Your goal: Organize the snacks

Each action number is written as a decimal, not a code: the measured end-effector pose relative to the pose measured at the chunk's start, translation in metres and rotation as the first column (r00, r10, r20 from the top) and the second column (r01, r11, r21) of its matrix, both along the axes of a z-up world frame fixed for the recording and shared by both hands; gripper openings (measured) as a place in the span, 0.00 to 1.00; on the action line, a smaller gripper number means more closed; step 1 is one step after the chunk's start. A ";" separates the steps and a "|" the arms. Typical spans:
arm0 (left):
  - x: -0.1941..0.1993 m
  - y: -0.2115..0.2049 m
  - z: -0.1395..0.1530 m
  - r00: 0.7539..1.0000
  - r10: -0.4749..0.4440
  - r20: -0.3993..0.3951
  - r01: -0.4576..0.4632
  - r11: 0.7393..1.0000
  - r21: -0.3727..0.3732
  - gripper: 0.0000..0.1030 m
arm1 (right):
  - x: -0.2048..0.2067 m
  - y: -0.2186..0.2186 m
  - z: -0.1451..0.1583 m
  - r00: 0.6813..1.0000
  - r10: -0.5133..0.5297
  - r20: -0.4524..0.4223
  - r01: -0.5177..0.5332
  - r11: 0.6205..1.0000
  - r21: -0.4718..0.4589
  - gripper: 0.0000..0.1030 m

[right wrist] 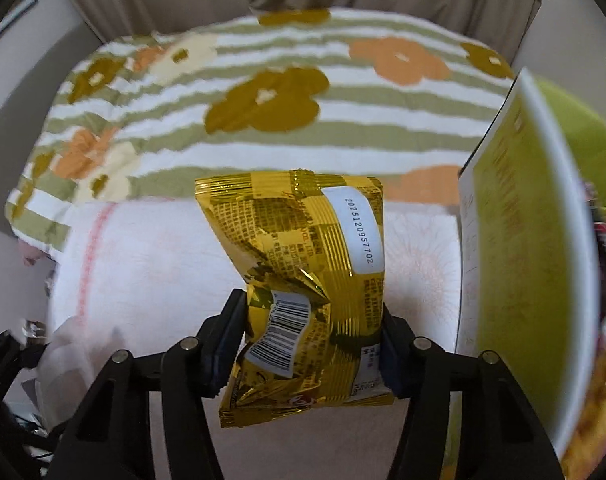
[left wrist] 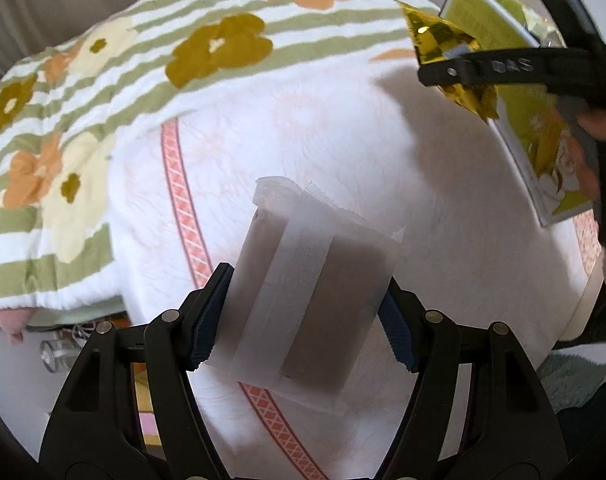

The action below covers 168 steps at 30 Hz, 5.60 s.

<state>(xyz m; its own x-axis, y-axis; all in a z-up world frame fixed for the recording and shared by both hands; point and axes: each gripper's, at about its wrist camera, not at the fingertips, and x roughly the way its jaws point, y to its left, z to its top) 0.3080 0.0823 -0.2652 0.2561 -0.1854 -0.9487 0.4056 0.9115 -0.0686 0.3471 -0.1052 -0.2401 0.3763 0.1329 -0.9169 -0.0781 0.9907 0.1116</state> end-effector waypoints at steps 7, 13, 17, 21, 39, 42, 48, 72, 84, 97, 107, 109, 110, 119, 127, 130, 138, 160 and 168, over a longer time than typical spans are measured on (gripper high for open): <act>0.008 -0.003 0.054 0.996 0.003 0.090 0.001 0.999 -0.046 0.64 | -0.031 -0.002 0.057 0.996 -0.037 0.086 0.033 0.998 0.051 0.53; 0.014 -0.029 0.107 0.981 -0.090 0.172 0.107 0.990 -0.092 0.64 | -0.063 -0.027 0.101 0.986 -0.111 0.128 0.098 0.990 0.100 0.53; 0.019 -0.057 0.139 0.965 -0.135 0.224 0.165 0.979 -0.118 0.65 | -0.084 -0.061 0.131 0.968 -0.180 0.176 0.163 0.981 0.104 0.53; 0.020 -0.098 0.164 0.952 -0.151 0.267 0.195 0.970 -0.145 0.65 | -0.105 -0.108 0.156 0.946 -0.226 0.232 0.210 0.973 0.091 0.53; -0.009 -0.334 0.141 0.985 -0.029 0.167 0.073 0.963 -0.260 0.65 | -0.141 -0.288 0.156 0.957 -0.187 0.221 0.164 0.979 0.118 0.53; -0.012 -0.355 0.128 0.988 -0.022 0.152 0.055 0.975 -0.215 0.67 | -0.142 -0.299 0.149 0.962 -0.180 0.204 0.153 0.978 0.142 0.53; -0.021 -0.354 0.126 0.981 -0.001 0.192 0.030 0.988 -0.152 0.89 | -0.144 -0.310 0.136 0.967 -0.180 0.178 0.145 0.971 0.191 0.53; -0.040 -0.268 0.135 0.946 0.201 0.253 -0.192 0.980 -0.061 0.89 | -0.115 -0.298 0.105 0.981 -0.115 0.155 0.105 0.992 0.068 0.99; -0.087 -0.213 0.144 0.920 0.284 0.270 -0.258 0.958 -0.128 0.89 | -0.168 -0.267 0.141 0.948 -0.158 0.275 0.146 0.987 0.066 0.99; -0.216 -0.120 0.252 0.743 0.361 0.563 -0.311 0.932 -0.186 1.00 | -0.300 -0.163 0.233 0.838 -0.103 0.536 0.124 0.992 -0.003 0.99; -0.294 -0.081 0.263 0.672 0.391 0.629 -0.331 0.918 -0.217 1.00 | -0.369 -0.119 0.232 0.793 -0.116 0.598 0.133 0.991 0.016 0.99; -0.304 -0.080 0.264 0.658 0.384 0.647 -0.336 0.919 -0.204 1.00 | -0.374 -0.116 0.231 0.789 -0.121 0.602 0.140 0.990 0.016 0.99; -0.307 -0.080 0.265 0.655 0.382 0.652 -0.335 0.920 -0.202 1.00 | -0.377 -0.115 0.231 0.787 -0.124 0.604 0.143 0.990 0.015 0.99; -0.321 -0.081 0.270 0.642 0.371 0.671 -0.313 0.926 -0.213 1.00 | -0.388 -0.113 0.234 0.773 -0.133 0.620 0.162 0.987 0.010 0.99; -0.323 -0.083 0.271 0.638 0.364 0.679 -0.305 0.929 -0.212 1.00 | -0.387 -0.112 0.235 0.768 -0.130 0.627 0.166 0.986 0.001 0.99; -0.322 -0.084 0.271 0.637 0.364 0.679 -0.303 0.929 -0.214 1.00 | -0.386 -0.113 0.236 0.767 -0.129 0.628 0.165 0.986 0.001 0.99; -0.319 -0.085 0.270 0.636 0.359 0.683 -0.307 0.930 -0.203 1.00 | -0.382 -0.113 0.237 0.767 -0.129 0.628 0.165 0.986 0.002 0.99; -0.313 -0.079 0.270 0.644 0.349 0.681 -0.305 0.933 -0.191 1.00 | -0.371 -0.112 0.239 0.767 -0.126 0.629 0.162 0.987 0.000 0.99; -0.312 -0.077 0.270 0.638 0.330 0.696 -0.290 0.940 -0.180 1.00 | -0.370 -0.112 0.239 0.767 -0.126 0.629 0.162 0.987 0.000 0.99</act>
